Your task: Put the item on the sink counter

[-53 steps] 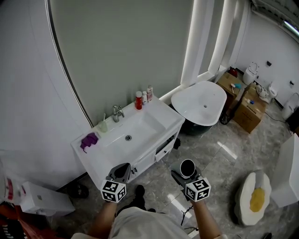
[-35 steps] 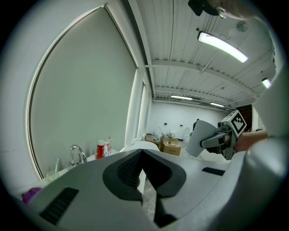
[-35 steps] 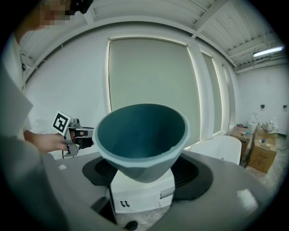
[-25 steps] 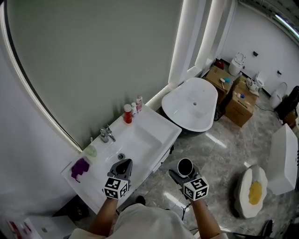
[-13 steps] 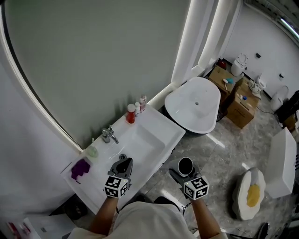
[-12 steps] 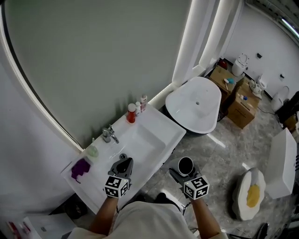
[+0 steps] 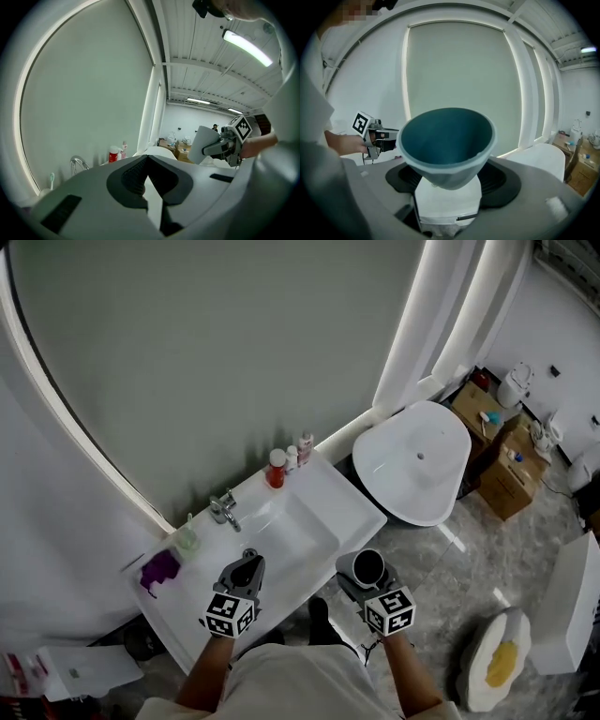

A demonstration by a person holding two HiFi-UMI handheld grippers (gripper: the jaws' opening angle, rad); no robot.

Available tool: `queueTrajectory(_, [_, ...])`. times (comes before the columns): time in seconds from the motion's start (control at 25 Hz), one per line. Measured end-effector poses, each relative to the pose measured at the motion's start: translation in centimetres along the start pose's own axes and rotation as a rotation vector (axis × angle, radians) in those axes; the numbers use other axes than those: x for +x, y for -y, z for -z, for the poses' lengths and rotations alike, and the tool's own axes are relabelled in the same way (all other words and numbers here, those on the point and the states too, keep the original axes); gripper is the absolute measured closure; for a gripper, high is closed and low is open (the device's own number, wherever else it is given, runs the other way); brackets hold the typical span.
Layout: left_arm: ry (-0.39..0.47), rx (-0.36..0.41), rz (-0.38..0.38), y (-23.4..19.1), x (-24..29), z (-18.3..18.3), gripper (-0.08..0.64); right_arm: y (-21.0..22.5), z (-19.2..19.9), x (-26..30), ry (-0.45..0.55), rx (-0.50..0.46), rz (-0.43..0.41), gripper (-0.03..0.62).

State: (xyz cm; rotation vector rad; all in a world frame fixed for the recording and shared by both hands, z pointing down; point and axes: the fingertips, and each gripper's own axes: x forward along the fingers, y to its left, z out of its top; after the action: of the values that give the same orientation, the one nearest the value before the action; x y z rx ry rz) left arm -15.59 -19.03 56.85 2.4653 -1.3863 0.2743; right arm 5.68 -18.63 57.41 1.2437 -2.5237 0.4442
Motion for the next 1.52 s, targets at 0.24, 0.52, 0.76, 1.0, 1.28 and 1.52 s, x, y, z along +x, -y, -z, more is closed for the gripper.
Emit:
queueTrajectory(0.24, [0.024, -0.025, -0.100, -0.4, 3.4, -1.1, 0.552, 4.7, -1.0, 4.4, -0.042, -0.060, -0.102, 0.227])
queueTrajectory(0.52, [0.013, -0.074, -0.220, -0.6, 7.0, -0.8, 0.552, 10.2, -1.0, 8.9, -0.080, -0.103, -0.188, 0.227])
queueTrajectory(0.76, [-0.013, -0.082, -0.284, -0.6, 10.0, -0.8, 0.552, 14.2, 0.5, 13.5, -0.126, -0.134, -0.230, 0.227])
queueTrajectory(1.0, [-0.049, -0.110, -0.331, -0.4, 12.1, 0.3, 0.552, 16.9, 3.3, 17.4, -0.190, -0.156, -0.261, 0.227])
queueTrajectory(1.28, [-0.094, -0.128, -0.363, -0.5, 14.7, 2.1, 0.552, 20.4, 6.0, 22.0, -0.176, -0.206, -0.226, 0.227])
queueTrajectory(1.52, [-0.121, -0.151, -0.366, -0.4, 16.5, 3.1, 0.552, 23.2, 10.3, 25.7, -0.248, -0.217, -0.184, 0.227])
